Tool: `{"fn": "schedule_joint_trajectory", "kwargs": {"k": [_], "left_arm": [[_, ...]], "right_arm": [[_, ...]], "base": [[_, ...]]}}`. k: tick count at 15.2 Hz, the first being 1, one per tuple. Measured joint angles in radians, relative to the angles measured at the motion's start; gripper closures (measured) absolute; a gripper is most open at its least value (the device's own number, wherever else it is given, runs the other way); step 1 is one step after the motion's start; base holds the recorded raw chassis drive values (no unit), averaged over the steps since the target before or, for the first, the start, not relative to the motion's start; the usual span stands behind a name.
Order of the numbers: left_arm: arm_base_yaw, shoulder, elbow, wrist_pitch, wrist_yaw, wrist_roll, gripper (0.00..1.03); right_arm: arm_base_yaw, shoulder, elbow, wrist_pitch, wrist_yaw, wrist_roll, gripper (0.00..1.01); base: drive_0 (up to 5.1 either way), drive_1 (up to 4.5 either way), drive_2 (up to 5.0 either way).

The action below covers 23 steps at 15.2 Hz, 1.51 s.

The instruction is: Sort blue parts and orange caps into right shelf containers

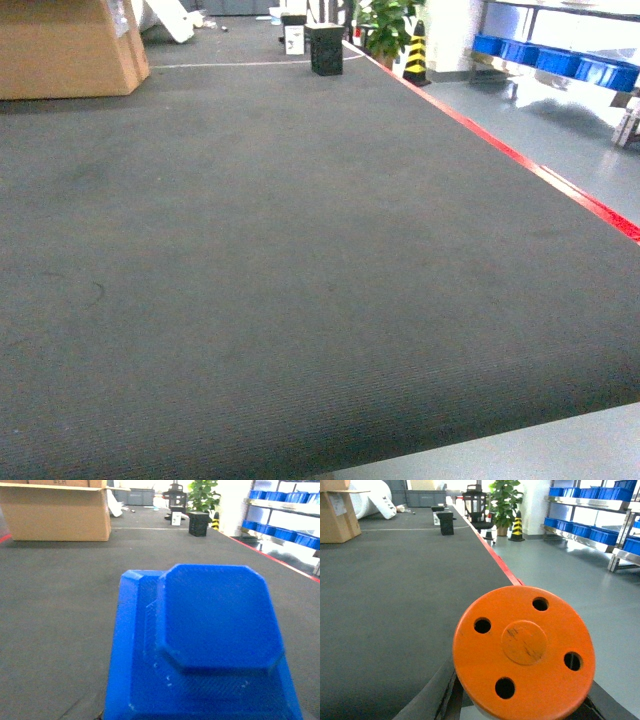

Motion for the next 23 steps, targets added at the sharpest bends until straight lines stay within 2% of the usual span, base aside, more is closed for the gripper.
{"fn": "schedule_joint_trajectory", "kwargs": {"k": [6,23], "left_arm": [[0.000,0.000,0.000,0.000,0.000,0.000,0.60],[0.000,0.000,0.000,0.000,0.000,0.000,0.60]], "right_arm": [[0.000,0.000,0.000,0.000,0.000,0.000,0.59],[0.000,0.000,0.000,0.000,0.000,0.000,0.59]], "base": [[0.0,0.00,0.0],[-1.6,-1.60,-1.6]]}}
